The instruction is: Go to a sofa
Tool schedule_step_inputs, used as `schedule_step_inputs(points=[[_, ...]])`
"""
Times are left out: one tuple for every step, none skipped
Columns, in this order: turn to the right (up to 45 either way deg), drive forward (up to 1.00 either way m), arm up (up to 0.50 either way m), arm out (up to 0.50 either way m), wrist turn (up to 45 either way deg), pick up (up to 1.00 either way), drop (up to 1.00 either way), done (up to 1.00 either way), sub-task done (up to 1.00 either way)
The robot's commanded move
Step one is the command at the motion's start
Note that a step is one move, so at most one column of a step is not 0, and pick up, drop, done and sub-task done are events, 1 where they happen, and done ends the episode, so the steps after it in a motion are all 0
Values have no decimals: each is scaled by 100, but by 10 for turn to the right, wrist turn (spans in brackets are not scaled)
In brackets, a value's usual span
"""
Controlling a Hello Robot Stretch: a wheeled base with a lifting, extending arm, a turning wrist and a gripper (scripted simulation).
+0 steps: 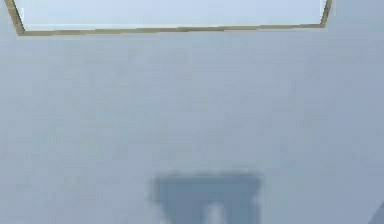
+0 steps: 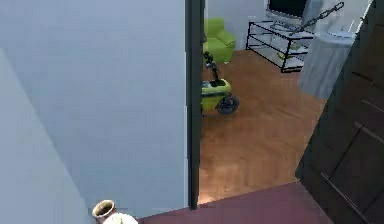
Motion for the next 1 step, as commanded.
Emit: schedule_step_inputs(points=[[450,0,0,0,0,0,0,0,0]])
